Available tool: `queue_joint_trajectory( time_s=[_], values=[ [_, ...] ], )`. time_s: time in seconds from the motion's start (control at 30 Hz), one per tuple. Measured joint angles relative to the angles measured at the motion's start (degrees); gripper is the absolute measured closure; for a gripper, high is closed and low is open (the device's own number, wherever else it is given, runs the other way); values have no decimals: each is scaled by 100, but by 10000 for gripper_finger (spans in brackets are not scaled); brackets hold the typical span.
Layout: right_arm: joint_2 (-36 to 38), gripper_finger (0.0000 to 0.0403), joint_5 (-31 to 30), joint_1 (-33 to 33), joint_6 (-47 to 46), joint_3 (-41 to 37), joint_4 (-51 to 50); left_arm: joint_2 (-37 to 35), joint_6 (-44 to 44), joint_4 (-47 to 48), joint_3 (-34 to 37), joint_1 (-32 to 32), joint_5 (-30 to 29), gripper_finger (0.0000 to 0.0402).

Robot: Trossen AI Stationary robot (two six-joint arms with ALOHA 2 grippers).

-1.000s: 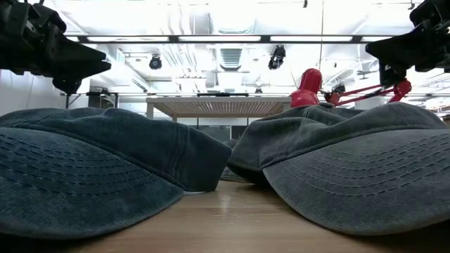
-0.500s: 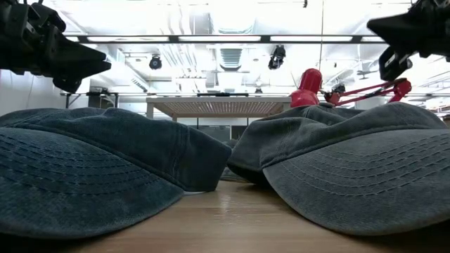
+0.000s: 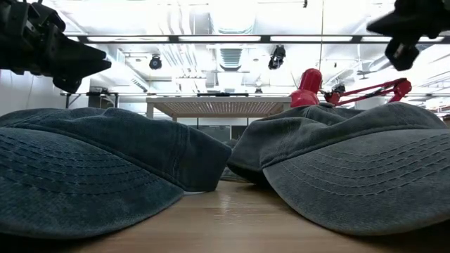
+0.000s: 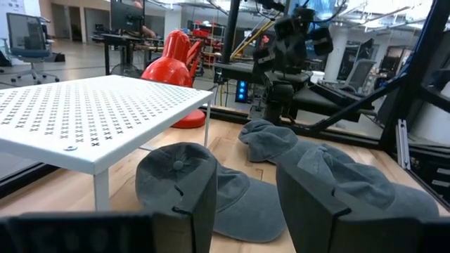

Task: Pick & Place hat
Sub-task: Put the top right gray cap on the shelf

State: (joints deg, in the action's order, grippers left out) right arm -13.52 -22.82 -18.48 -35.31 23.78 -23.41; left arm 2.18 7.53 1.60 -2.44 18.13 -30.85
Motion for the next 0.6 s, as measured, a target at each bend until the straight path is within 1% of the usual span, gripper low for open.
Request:
queue_joint_trajectory(
  time_s=[0.17,0.3,0.43,0.6],
  values=[
    [-1523,394,319,0,-1407,1367,-2566,2,9,-54,7,0,2,252],
    [-2554,394,469,2,-2378,2146,-3940,6,13,-64,7,0,2,252],
    [-3319,382,939,0,-2738,2629,-4514,6,22,-76,7,0,2,252],
    [-3923,332,1075,2,-3094,2896,-4580,6,22,-95,7,0,4,252]
  ],
)
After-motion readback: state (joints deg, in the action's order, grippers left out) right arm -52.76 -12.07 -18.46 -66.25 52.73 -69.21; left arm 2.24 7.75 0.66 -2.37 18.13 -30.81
